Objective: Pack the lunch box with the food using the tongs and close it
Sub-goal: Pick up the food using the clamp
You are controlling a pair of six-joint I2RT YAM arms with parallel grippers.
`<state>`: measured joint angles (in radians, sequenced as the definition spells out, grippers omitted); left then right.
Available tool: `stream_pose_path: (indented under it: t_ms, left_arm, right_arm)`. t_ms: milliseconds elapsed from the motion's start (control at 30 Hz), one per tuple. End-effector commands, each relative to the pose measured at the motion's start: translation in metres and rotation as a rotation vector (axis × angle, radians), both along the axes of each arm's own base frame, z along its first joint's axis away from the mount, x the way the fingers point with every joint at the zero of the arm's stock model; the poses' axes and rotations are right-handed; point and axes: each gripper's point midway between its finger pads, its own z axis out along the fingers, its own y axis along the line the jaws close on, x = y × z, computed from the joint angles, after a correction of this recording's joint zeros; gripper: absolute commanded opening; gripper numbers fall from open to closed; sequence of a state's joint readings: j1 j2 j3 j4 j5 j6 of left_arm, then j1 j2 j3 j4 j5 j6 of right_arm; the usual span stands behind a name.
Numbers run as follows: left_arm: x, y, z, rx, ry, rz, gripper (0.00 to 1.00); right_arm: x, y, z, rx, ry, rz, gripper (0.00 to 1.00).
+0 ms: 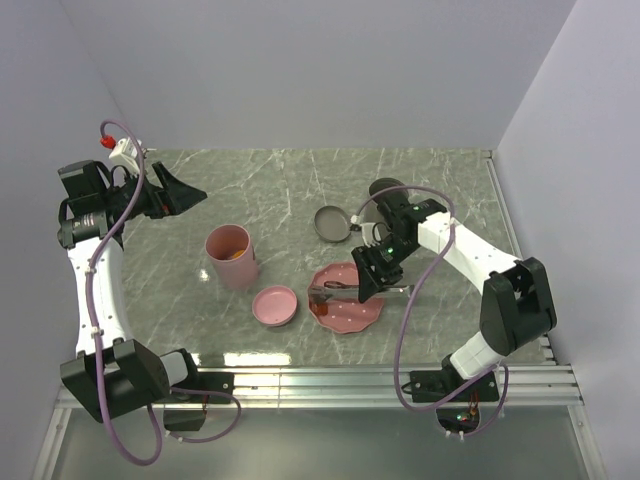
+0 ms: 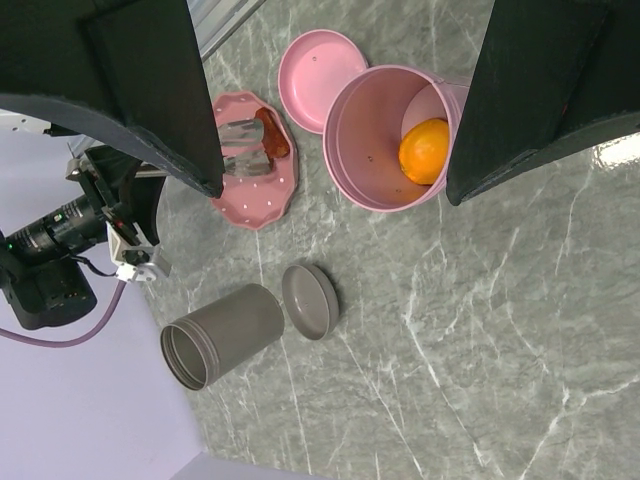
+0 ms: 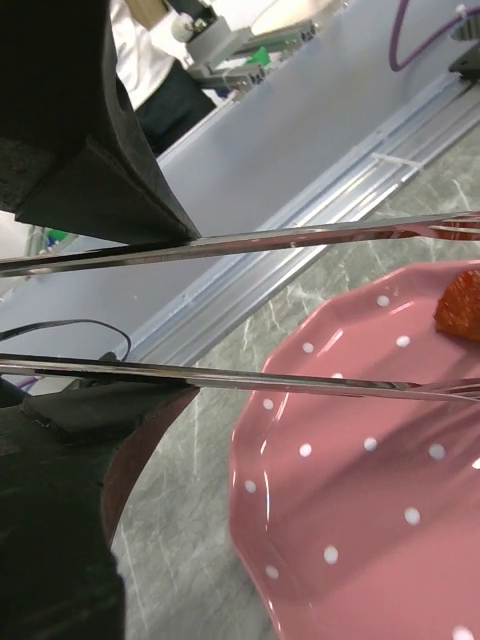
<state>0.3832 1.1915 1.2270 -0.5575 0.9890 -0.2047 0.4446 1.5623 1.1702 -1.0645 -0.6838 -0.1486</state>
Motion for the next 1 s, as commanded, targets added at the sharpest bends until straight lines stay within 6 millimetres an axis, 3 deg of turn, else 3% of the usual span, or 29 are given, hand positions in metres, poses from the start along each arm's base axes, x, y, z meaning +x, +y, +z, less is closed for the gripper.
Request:
stream_pose_path:
  t_ms: [0,967]
  left_arm:
    - [0.003,0.002,0.005,0.011,-0.036,-0.006,0.99]
    - [0.001,0.000,0.002,0.007,-0.027,-0.009,0.99]
  right_arm:
    - [0.013,0.005,0.011,-0.003,-0.063,-0.003,0.61]
    - [0.003,0.020,0.017,-0.144,-0.272,0.128,0.58]
